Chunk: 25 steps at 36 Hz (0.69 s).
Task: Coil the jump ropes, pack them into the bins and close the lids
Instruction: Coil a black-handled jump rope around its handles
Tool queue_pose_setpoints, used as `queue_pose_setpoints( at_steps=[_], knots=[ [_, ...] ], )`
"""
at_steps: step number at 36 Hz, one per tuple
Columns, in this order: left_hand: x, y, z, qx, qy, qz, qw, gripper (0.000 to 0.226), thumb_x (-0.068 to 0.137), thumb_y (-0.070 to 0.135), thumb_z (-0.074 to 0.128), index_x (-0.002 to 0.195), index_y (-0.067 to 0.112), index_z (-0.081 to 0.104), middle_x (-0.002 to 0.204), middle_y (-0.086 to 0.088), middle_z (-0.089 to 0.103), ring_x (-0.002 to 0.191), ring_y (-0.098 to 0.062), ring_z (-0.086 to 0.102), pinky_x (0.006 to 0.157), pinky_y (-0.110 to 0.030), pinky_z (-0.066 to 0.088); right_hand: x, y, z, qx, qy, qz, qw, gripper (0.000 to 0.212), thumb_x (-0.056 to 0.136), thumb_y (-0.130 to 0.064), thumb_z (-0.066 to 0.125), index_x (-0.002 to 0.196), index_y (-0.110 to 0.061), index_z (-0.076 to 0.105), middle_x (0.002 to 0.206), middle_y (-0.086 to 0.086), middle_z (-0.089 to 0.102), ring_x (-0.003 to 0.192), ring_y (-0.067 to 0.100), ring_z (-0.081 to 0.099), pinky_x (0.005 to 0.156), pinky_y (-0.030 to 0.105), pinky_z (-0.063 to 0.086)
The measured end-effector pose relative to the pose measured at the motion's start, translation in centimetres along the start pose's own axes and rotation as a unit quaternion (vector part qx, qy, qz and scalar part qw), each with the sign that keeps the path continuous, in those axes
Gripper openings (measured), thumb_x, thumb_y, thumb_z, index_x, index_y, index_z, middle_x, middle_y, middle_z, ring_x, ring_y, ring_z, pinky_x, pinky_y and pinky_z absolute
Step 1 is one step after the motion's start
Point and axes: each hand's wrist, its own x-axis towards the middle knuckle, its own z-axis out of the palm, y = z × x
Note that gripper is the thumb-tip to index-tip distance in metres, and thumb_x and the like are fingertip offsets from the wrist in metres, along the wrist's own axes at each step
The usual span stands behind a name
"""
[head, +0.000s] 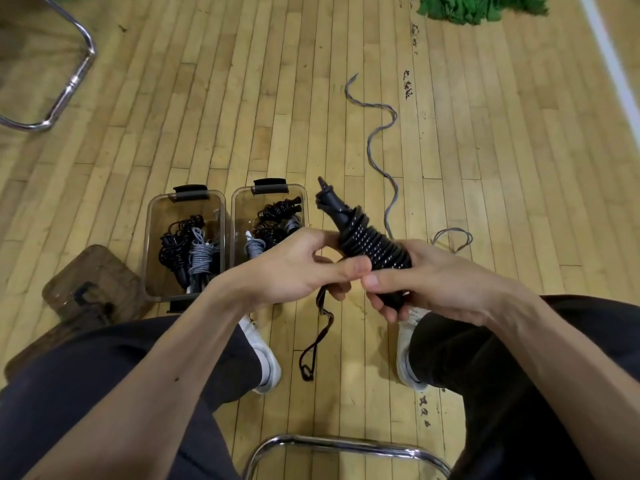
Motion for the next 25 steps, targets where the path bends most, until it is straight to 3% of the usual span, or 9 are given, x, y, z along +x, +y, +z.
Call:
queue_pose_setpoints(
  at_steps=[3, 6, 9, 12, 16, 19, 21, 25],
  knots=[
    [0.4, -0.1, 0.1, 0.001, 0.038, 0.001, 0.999, 0.043, 0.086, 0.062, 0.064, 0.100, 0.023, 0.071, 0.094, -0.003, 0.070, 0.081, -0.023, 0.067, 0.077, -0.034, 0.054, 0.1, -0.3, -0.2, 0.011, 0.058, -0.033, 0.998, 0.031, 0.078, -0.027, 0.074, 0.097, -0.008, 0.060, 0.072, 0.008, 0.061, 0.062, 0.019, 0.058, 0.052, 0.025, 0.047],
    [0.4, -0.1, 0.2, 0.008, 0.039, -0.017, 0.999, 0.041, 0.087, 0.056, 0.055, 0.090, 0.018, 0.069, 0.081, -0.003, 0.067, 0.076, -0.018, 0.066, 0.075, -0.032, 0.052, 0.5, -0.2, -0.4, 0.020, 0.093, -0.044, 0.994, 0.032, 0.079, -0.022, 0.076, 0.101, -0.005, 0.061, 0.076, 0.010, 0.062, 0.069, 0.024, 0.063, 0.059, 0.027, 0.054],
    [0.3, -0.4, 0.2, 0.047, 0.023, -0.033, 0.998, 0.039, 0.096, 0.047, 0.051, 0.101, 0.012, 0.069, 0.073, 0.001, 0.063, 0.071, -0.014, 0.063, 0.078, -0.037, 0.052, 0.7, 0.2, -0.6, 0.017, 0.125, -0.049, 0.991, 0.027, 0.084, -0.013, 0.076, 0.104, 0.000, 0.063, 0.080, 0.010, 0.069, 0.075, 0.025, 0.069, 0.065, 0.029, 0.059],
    [0.4, -0.6, 0.5, 0.068, 0.016, -0.043, 0.997, 0.027, 0.105, 0.028, 0.048, 0.107, 0.011, 0.068, 0.065, 0.004, 0.053, 0.061, -0.011, 0.054, 0.075, -0.040, 0.057, 0.9, 0.4, -0.6, 0.007, 0.149, -0.044, 0.988, 0.021, 0.087, -0.010, 0.074, 0.103, 0.002, 0.066, 0.082, 0.010, 0.073, 0.071, 0.024, 0.068, 0.063, 0.027, 0.058],
    [0.3, -0.3, 1.2, 0.148, 0.013, -0.052, 0.987, 0.024, 0.104, 0.031, 0.050, 0.102, 0.012, 0.065, 0.062, 0.005, 0.044, 0.055, -0.010, 0.044, 0.060, -0.038, 0.052, 1.3, 0.6, -0.5, 0.000, 0.187, -0.028, 0.982, 0.030, 0.085, -0.010, 0.076, 0.105, 0.008, 0.062, 0.080, 0.015, 0.065, 0.064, 0.024, 0.063, 0.058, 0.027, 0.058],
    [0.1, -0.1, 1.4, 0.259, 0.018, -0.050, 0.964, 0.022, 0.103, 0.035, 0.052, 0.108, 0.020, 0.066, 0.068, 0.009, 0.055, 0.055, -0.004, 0.047, 0.057, -0.024, 0.040, 1.5, 0.9, -0.7, -0.012, 0.197, -0.012, 0.980, 0.033, 0.083, -0.012, 0.078, 0.106, 0.007, 0.062, 0.081, 0.015, 0.065, 0.063, 0.024, 0.063, 0.060, 0.030, 0.058],
    [-0.2, -0.2, 1.6, 0.319, 0.022, -0.046, 0.946, 0.021, 0.104, 0.034, 0.051, 0.106, 0.018, 0.065, 0.074, 0.005, 0.060, 0.059, -0.007, 0.050, 0.057, -0.025, 0.040, 1.6, 1.1, -0.7, -0.018, 0.188, 0.008, 0.982, 0.034, 0.083, -0.013, 0.079, 0.106, 0.006, 0.062, 0.079, 0.014, 0.064, 0.062, 0.024, 0.062, 0.059, 0.031, 0.057],
    [-0.5, -0.2, 1.8, 0.471, 0.037, -0.015, 0.881, 0.023, 0.105, 0.036, 0.045, 0.092, 0.020, 0.054, 0.074, 0.006, 0.052, 0.066, -0.013, 0.050, 0.061, -0.029, 0.036, 1.8, 1.6, -0.5, -0.050, 0.153, 0.057, 0.985, 0.030, 0.084, -0.012, 0.078, 0.104, 0.004, 0.063, 0.079, 0.014, 0.063, 0.061, 0.021, 0.061, 0.057, 0.028, 0.056]
  ],
)
